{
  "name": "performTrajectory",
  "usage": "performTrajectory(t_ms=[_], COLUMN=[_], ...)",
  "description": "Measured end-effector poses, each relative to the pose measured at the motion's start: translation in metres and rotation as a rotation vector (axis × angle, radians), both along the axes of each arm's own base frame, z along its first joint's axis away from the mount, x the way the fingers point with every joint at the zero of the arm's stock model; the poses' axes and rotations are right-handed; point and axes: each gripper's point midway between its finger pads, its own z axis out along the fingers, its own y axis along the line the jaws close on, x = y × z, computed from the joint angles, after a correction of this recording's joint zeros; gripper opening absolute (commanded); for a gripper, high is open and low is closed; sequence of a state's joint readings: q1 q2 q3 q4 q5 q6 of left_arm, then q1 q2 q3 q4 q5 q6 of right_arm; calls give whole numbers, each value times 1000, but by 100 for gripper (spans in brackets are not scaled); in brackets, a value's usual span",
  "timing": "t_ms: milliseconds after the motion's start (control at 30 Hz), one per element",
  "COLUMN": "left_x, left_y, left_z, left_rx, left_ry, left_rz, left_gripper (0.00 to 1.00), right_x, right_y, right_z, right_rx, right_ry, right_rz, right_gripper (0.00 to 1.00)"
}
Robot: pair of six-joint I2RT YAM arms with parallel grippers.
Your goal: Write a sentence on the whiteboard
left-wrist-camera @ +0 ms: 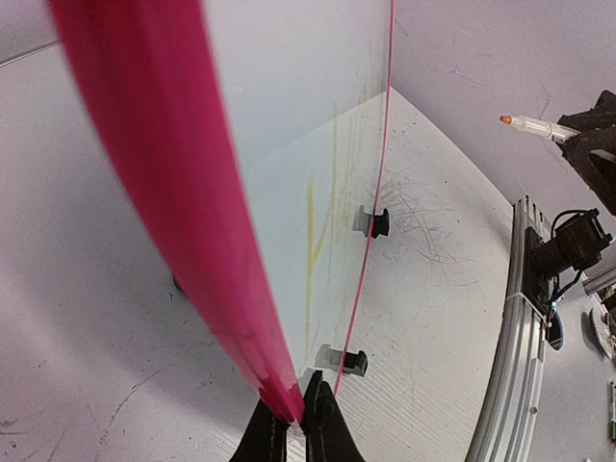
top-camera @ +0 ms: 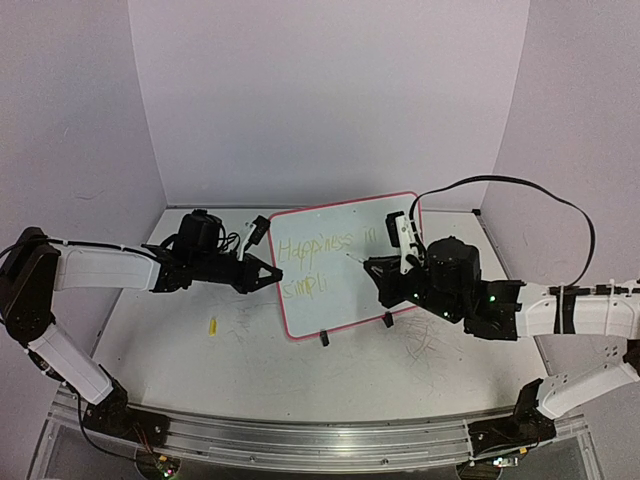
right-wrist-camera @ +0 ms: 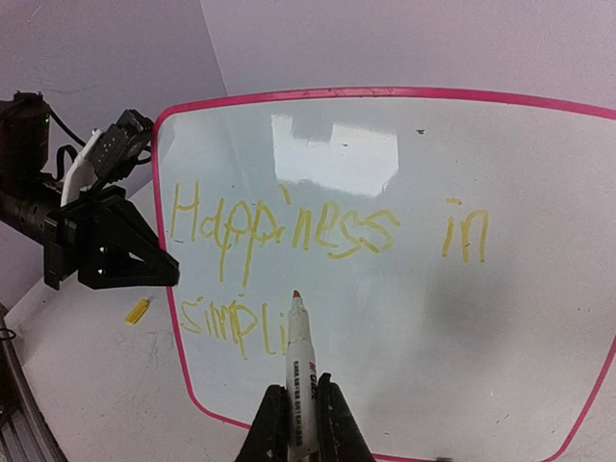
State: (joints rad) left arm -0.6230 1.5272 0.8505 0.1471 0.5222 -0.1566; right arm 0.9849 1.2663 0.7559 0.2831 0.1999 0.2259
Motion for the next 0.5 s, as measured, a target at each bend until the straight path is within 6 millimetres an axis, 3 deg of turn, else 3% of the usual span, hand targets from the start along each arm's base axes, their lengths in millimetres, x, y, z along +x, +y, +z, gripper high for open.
performTrajectory(t_ms=[133,500], left_x=[0,0], left_y=[0,0], left_z=[0,0], left_rx=[0,0], left_ry=[0,-1], left_rz=[-1,-1], left_gripper=[0,0], right_x=[1,2], right_y=[0,12], right_z=[-3,-36], right_rx=[-22,-97], right_ry=[-10,35], right_rz=[2,41], right_gripper=[0,0])
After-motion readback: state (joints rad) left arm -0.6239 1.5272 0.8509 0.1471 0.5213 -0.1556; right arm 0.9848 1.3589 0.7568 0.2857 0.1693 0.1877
